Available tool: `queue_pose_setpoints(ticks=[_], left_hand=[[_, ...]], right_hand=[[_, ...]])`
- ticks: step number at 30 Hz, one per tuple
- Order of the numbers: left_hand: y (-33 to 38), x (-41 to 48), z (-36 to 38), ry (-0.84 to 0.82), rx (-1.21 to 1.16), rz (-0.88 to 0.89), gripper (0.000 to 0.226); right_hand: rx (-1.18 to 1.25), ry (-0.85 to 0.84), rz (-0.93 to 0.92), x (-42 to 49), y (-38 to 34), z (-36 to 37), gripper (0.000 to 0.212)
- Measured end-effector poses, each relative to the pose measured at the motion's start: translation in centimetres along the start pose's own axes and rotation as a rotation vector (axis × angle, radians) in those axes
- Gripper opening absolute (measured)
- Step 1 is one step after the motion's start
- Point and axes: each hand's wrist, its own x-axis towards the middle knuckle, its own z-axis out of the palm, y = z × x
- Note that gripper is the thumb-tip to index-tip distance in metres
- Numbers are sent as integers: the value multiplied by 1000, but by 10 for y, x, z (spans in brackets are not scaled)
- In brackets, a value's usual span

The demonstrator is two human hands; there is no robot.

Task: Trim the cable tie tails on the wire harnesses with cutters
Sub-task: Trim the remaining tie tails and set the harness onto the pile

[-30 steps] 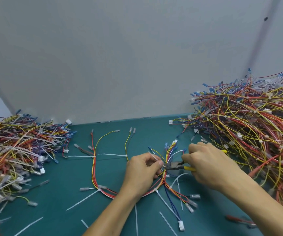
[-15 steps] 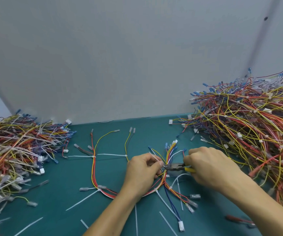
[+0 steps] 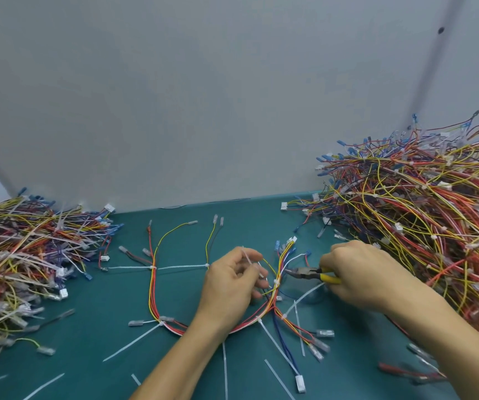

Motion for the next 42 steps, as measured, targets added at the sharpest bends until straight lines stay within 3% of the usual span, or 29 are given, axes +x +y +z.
queue_pose_setpoints(ticks=[10,13,18,22,26,42], left_hand=[[11,-27,17,-307,706,411,20],[0,-24,19,-333,819,394,25],[-1,-18,10,-302,659,282,15],[3,-12,0,-379,327,88,5],[3,-11,-5,-386,109,23,8],[2,-11,-2,-390,49,15,11]], right_hand=[[30,-53,18,-1,6,-2,18],[41,-82,23,-3,6,-6,13],[94,-247,12,-7,4,-21,6],[111,-355,-23,-12,1,-34,10],[94,-436,-74,-17,-11,-40,9],[35,-447,-73,-21,-26,-42,9]])
